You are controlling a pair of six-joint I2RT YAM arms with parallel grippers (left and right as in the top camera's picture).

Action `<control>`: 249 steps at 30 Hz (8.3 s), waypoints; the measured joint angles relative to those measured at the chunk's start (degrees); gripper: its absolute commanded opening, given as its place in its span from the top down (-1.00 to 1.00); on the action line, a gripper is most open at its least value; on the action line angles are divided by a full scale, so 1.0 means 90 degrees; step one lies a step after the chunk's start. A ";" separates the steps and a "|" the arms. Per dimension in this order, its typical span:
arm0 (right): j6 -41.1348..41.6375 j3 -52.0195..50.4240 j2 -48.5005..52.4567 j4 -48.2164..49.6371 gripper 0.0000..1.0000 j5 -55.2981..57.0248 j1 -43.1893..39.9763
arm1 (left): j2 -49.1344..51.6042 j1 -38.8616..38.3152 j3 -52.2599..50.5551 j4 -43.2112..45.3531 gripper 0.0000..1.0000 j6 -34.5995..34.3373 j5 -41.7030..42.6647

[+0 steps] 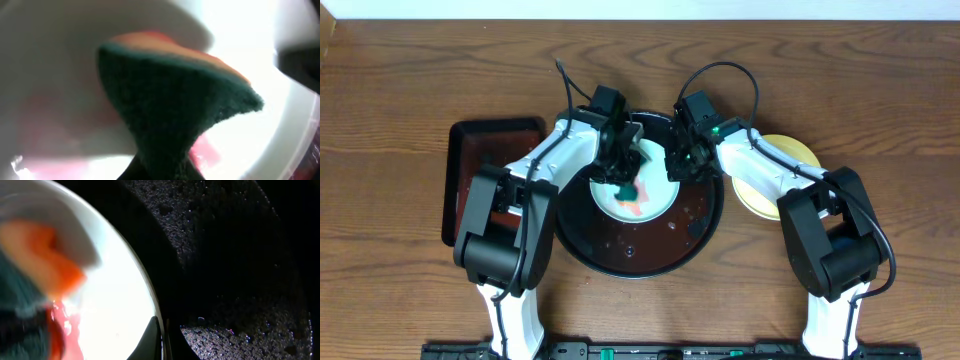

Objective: Clean dirty plates on tray and stack at the side

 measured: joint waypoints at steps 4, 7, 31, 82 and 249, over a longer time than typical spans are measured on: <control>0.0002 -0.0002 0.0000 0.0007 0.98 -0.0041 0.0017 | -0.0034 -0.0136 0.0034 0.0100 0.85 -0.0746 -0.0913; 0.0005 -0.0002 0.0000 0.0007 0.97 -0.0049 0.0019 | -0.0039 -0.0170 0.0131 -0.0058 0.85 -0.1124 -0.1591; -0.0080 -0.0131 -0.0838 -0.1311 0.97 0.0544 0.0063 | -0.1484 0.0080 0.0811 -0.2137 0.84 -0.1518 -0.2766; 0.0823 -0.0131 -0.2939 -0.2878 0.97 0.7575 0.2599 | -0.1430 0.0080 0.0532 -0.1860 0.84 -0.1518 -0.2766; -0.2127 -0.8619 -1.3019 0.3266 -0.98 0.0221 -0.2676 | -0.3215 0.2455 0.0826 -0.2436 -0.54 0.0248 -0.2788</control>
